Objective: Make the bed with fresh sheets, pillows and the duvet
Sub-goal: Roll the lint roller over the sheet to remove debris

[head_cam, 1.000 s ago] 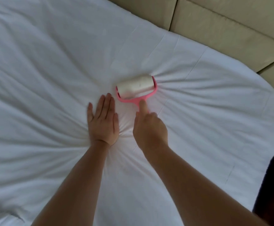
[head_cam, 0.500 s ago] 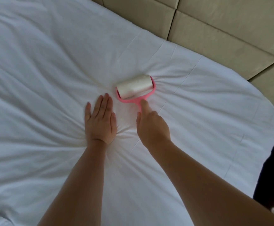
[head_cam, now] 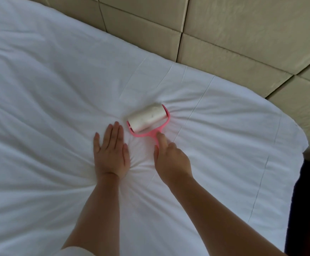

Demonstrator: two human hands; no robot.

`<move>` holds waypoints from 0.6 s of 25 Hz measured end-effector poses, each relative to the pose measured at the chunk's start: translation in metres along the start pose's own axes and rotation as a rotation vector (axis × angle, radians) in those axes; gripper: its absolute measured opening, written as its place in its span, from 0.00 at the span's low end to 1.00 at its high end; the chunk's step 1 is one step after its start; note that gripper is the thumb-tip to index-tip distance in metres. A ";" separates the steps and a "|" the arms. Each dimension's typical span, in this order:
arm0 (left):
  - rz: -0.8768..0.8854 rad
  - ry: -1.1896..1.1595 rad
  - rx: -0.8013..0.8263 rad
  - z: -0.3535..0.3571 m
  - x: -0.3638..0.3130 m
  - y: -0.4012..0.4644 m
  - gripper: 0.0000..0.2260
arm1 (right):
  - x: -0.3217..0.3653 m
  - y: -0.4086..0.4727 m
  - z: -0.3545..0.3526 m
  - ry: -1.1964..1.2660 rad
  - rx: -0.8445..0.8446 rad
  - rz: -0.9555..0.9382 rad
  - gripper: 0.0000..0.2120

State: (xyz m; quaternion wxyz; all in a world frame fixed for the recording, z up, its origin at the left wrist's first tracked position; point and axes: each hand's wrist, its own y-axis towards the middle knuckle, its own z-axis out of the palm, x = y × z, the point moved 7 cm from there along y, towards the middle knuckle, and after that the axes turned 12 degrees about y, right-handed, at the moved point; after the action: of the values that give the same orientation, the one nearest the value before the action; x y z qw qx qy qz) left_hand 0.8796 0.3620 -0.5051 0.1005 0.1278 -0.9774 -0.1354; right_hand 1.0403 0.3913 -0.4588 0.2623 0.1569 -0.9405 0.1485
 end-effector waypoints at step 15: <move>0.044 -0.051 0.236 -0.008 0.010 0.013 0.24 | -0.017 -0.100 -0.003 0.037 -0.255 0.098 0.20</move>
State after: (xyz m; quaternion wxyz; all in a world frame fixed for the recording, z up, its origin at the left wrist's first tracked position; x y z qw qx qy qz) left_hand 0.8691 0.3690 -0.4924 0.0628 0.1137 -0.9913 -0.0206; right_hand 1.0933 0.3056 -0.4459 0.2899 0.0732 -0.9533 0.0436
